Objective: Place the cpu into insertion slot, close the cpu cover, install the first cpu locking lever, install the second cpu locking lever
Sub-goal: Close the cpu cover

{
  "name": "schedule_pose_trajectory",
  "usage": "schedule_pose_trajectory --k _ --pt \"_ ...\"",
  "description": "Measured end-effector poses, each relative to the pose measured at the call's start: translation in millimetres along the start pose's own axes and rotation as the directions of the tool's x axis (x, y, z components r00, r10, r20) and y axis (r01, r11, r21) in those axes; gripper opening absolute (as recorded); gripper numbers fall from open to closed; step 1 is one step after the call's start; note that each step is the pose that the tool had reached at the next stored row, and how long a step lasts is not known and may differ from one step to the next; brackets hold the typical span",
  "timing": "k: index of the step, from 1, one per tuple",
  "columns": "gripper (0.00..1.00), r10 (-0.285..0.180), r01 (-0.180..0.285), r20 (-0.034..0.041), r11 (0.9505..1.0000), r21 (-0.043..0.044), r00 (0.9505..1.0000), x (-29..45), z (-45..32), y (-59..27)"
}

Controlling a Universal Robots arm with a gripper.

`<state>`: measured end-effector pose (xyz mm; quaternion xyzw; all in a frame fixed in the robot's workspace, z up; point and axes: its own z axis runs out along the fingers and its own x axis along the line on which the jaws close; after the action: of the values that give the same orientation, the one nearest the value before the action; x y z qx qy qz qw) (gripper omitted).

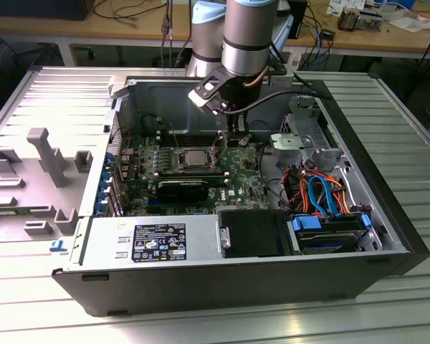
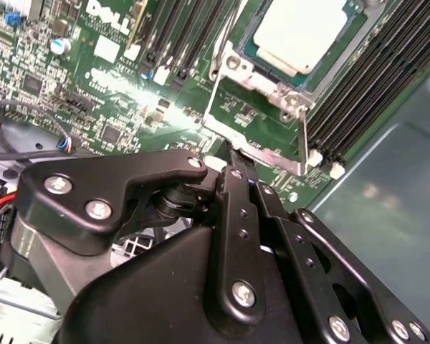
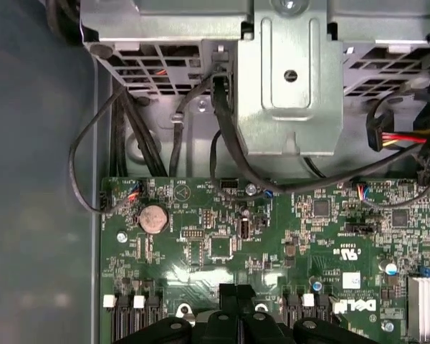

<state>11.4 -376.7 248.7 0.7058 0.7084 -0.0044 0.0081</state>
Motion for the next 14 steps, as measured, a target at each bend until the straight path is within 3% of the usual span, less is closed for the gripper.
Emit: schedule_pose_trajectory --k 6,8,14 --pt "0.11 0.000 0.000 -0.0053 1.0000 0.0002 1.0000 1.8 -2.5 -7.8" --pt "0.11 0.000 0.000 -0.0125 1.0000 0.0002 0.9999 2.0 -2.7 -11.2" --pt "0.11 0.000 0.000 -0.0140 1.0000 0.0002 0.9999 2.0 -2.7 -15.6"
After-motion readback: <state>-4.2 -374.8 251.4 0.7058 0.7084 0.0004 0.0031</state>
